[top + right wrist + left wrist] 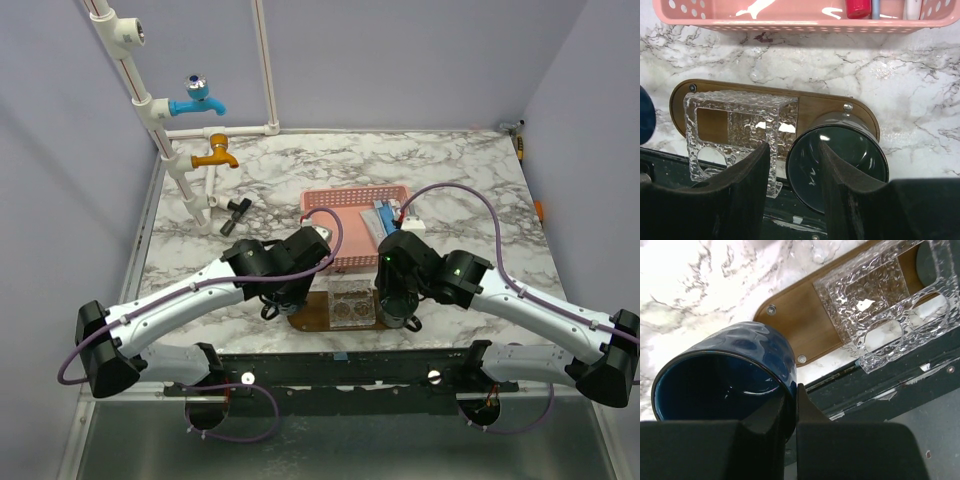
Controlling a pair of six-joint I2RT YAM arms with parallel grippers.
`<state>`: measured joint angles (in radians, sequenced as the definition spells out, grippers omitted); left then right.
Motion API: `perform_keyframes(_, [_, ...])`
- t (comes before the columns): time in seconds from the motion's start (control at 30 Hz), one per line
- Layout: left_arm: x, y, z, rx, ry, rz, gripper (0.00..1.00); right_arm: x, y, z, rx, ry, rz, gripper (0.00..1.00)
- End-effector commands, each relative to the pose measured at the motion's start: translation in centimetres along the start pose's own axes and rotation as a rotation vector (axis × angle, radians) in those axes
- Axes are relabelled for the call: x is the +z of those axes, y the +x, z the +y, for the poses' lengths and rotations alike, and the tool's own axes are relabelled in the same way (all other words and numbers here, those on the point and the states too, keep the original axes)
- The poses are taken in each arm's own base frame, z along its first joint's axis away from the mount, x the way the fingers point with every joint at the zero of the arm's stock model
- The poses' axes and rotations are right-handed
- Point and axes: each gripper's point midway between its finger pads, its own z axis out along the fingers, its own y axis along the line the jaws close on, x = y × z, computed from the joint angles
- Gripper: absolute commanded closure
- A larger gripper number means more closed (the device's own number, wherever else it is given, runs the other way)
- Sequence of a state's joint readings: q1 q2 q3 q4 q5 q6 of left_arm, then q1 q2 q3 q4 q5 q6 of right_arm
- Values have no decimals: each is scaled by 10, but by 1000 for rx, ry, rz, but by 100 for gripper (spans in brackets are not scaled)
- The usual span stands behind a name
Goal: Prepare toiletry sets of a toothbrush and toothpaste on the tray
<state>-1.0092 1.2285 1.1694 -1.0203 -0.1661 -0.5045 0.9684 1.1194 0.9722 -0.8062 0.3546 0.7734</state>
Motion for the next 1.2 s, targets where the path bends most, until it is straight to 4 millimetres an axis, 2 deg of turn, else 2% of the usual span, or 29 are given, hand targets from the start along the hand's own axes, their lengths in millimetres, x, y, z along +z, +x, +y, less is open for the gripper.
perform_keyframes(0.0, [2, 1, -16, -53, 63, -37, 100, 1, 2, -8, 18, 36, 0, 53])
perform_keyframes(0.3, [18, 12, -30, -60, 99, -14, 100, 1, 7, -12, 27, 45, 9, 53])
perform_keyframes(1.17, [49, 19, -36, 3, 39, 8, 100, 7, 18, -17, 36, 55, 32, 53])
